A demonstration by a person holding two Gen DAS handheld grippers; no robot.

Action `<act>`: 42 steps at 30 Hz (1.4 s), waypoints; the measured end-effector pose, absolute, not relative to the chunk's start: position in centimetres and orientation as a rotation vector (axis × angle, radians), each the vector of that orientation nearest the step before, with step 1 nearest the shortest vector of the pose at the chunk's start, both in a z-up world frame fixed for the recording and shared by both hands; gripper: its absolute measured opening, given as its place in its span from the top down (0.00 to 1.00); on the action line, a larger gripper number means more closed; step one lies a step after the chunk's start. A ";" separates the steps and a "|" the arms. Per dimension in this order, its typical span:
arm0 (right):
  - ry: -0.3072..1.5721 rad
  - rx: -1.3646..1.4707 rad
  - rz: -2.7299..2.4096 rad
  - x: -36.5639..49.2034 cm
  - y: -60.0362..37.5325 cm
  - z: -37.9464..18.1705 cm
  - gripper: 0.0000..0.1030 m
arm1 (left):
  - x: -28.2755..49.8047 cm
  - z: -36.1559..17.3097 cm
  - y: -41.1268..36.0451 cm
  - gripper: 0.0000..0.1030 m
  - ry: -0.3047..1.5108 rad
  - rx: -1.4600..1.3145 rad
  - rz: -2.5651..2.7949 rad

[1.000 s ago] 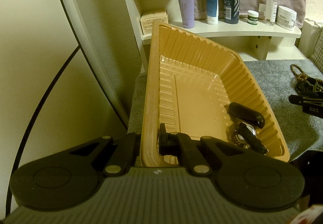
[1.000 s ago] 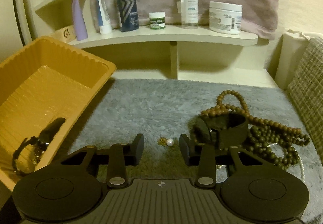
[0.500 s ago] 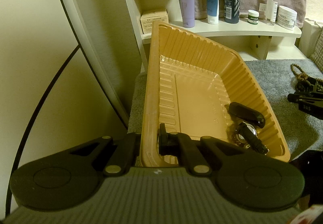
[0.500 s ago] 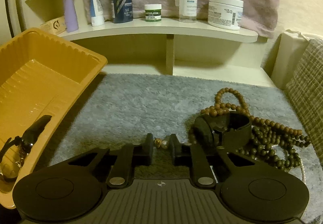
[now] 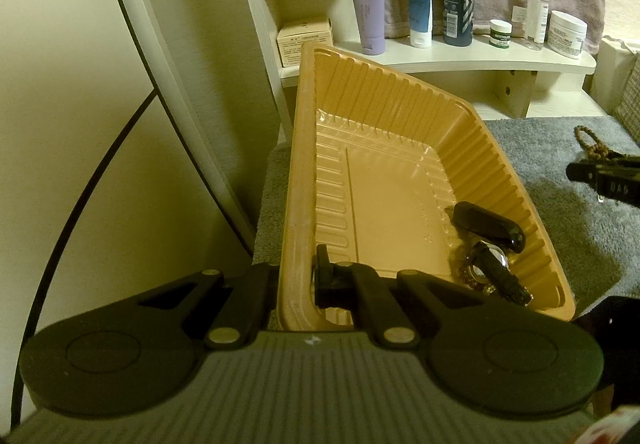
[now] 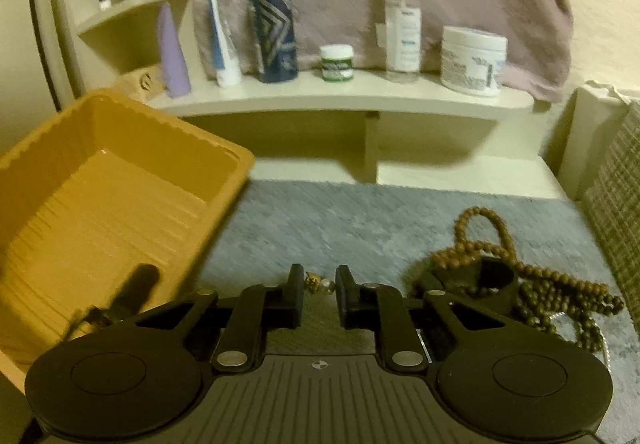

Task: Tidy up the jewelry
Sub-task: 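Carry the pearl earring into the orange tray and release it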

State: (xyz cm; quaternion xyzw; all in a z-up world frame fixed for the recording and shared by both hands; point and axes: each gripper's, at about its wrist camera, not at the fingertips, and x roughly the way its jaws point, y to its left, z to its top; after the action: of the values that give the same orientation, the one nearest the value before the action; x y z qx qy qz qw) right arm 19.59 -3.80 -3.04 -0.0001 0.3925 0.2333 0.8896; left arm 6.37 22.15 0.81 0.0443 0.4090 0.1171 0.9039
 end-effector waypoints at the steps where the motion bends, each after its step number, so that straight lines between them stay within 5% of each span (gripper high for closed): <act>1: 0.811 0.002 0.497 19.6 -3.6 -2.7 0.84 | 6.4 0.8 22.1 0.98 0.845 0.093 0.241; 27: 0.839 -0.031 0.898 17.3 6.1 -0.3 0.83 | 7.3 0.8 22.0 0.98 0.942 0.182 0.196; 29: 0.833 -0.023 0.906 17.2 6.2 -0.4 0.79 | 7.3 0.7 22.0 0.98 0.948 0.185 0.194; 31: 0.827 -0.006 0.901 17.3 5.8 -0.3 0.55 | 7.4 0.7 22.0 0.98 0.954 0.188 0.191; 42: 0.824 0.084 0.688 18.4 -1.3 -0.4 0.53 | 7.6 0.8 22.0 0.98 0.959 0.196 0.186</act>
State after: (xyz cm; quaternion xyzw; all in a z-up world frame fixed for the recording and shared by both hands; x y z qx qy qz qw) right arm 18.42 -1.35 -0.38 0.0400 0.3924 0.3276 0.8585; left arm 7.57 21.99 0.80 0.0941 0.4601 0.0893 0.8784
